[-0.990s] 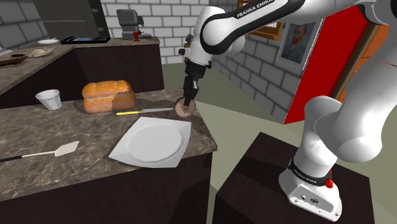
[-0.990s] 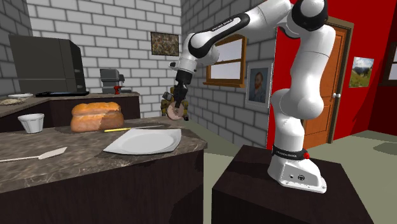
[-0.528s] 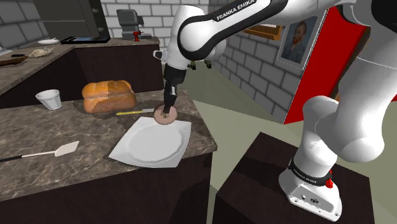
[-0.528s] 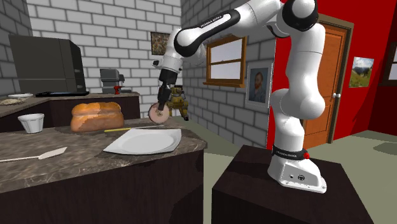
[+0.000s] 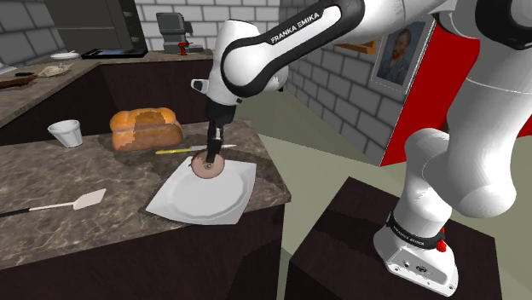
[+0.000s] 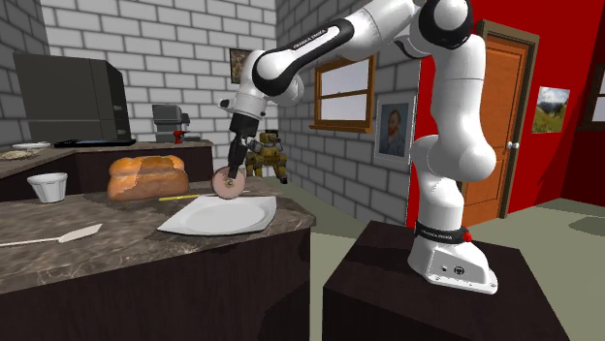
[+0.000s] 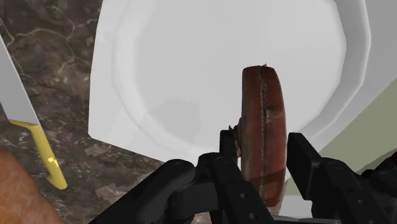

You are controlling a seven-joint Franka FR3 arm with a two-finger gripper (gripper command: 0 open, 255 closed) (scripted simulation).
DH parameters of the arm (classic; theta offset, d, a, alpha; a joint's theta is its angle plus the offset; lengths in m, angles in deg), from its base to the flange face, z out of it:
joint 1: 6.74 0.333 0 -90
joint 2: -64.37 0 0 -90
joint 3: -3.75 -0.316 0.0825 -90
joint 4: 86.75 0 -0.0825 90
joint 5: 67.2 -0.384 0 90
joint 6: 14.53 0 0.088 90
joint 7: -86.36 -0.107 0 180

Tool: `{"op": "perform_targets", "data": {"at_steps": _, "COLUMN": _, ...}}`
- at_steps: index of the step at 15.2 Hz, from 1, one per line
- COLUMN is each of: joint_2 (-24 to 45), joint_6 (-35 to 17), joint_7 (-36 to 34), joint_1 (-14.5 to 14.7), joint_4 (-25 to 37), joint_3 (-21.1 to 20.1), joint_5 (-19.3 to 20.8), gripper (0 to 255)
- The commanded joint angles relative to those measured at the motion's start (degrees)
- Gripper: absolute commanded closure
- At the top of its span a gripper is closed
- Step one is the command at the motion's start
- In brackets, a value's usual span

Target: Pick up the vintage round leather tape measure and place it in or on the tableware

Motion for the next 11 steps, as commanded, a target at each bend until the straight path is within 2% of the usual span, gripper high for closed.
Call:
{"op": "perform_targets", "data": {"at_steps": 1, "joint_2": 0.86, "joint_6": -1.46, "joint_7": 0.73, "joint_1": 0.03, "joint_4": -0.65, "joint_3": 0.01, "joint_5": -0.68, "gripper": 255}}
{"op": "perform_targets", "data": {"at_steps": 9, "joint_2": 4.17, "joint_6": -7.13, "joint_7": 3.81, "joint_1": 0.17, "joint_4": -3.41, "joint_3": -0.22, "joint_5": -3.77, "gripper": 255}}
{"op": "perform_targets", "data": {"at_steps": 11, "joint_2": 4.17, "joint_6": -7.13, "joint_7": 3.81, "joint_1": 0.17, "joint_4": -3.41, "joint_3": -0.23, "joint_5": -3.77, "gripper": 255}}
